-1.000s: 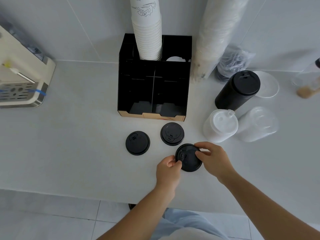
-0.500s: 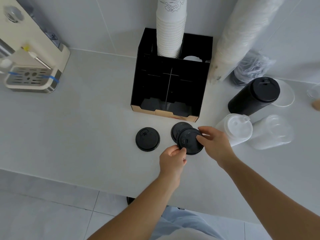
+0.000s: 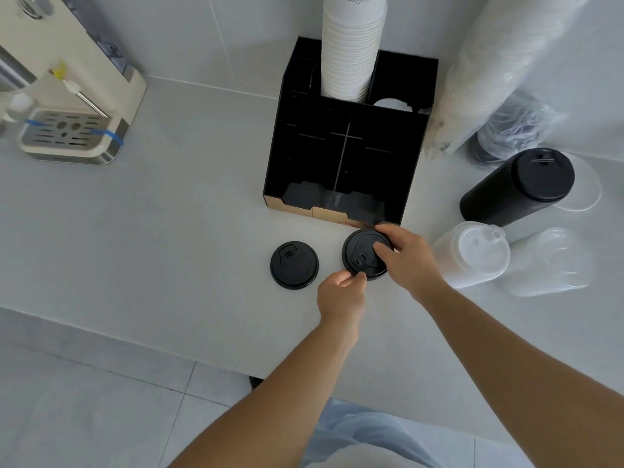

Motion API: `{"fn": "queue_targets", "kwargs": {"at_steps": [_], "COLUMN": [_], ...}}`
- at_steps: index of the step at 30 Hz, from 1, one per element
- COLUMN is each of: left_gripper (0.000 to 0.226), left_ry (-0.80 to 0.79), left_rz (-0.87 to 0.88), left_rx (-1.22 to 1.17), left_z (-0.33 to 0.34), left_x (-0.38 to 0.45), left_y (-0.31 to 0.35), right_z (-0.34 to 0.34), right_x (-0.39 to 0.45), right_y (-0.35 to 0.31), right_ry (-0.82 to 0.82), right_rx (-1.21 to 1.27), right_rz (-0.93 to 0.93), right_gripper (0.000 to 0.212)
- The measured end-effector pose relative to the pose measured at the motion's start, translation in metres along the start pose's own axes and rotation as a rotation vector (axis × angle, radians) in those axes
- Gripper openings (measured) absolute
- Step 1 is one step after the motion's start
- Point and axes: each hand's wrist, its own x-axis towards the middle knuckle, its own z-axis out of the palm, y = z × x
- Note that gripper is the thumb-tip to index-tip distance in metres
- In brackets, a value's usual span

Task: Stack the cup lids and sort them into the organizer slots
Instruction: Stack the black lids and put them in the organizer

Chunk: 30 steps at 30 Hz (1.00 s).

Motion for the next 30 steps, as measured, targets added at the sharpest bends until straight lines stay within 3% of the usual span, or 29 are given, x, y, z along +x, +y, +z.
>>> {"fn": "queue_targets", "kwargs": {"at_steps": [5, 11, 14, 18, 25, 28, 30], "left_gripper": [0.026, 0.041, 0.006, 0.022, 0.01, 0.03, 0.031], "left_ry": [-0.034, -0.055, -0.056, -0.058, -0.094, -0.13, -0.085], "left_rz": [-0.02, -0.041, -0.038, -0.05, 0.038, 0.079, 0.169], "left_rx": [0.045, 0.071, 0.091, 0.062, 0.074, 0.095, 0.088], "left_z": [-0.003, -0.005, -0.007, -0.012, -0.032, -0.048, -0.099], "left_x": [0.006, 0.005, 0.003, -0.001, -0.012, -0.018, -0.007], "left_y": [0.005, 0.008, 0.01, 0.011, 0.01, 0.016, 0.042], "right_z": [0.004, 0.002, 0.0, -0.002, -0.01, -0.012, 0.022], "right_x": [0.002, 0.001, 0.001, -0.003, -0.023, -0.034, -0.029], "right_y": [0.002, 0.004, 0.006, 0.01, 0.009, 0.004, -0.033], "right_ry": [-0.003, -0.014, -0.021, -0.044, -0.108, -0.155, -0.218], "right_rx": [-0.063, -0.062, -0.02, 0.071, 0.121, 0.174, 0.189], "right_rz": [0.025, 0.04, 0.092, 0.204, 0.265, 0.266, 0.237], "right_gripper": [0.041, 0.035, 0.032, 0.033, 0.029, 0.027, 0.026]}}
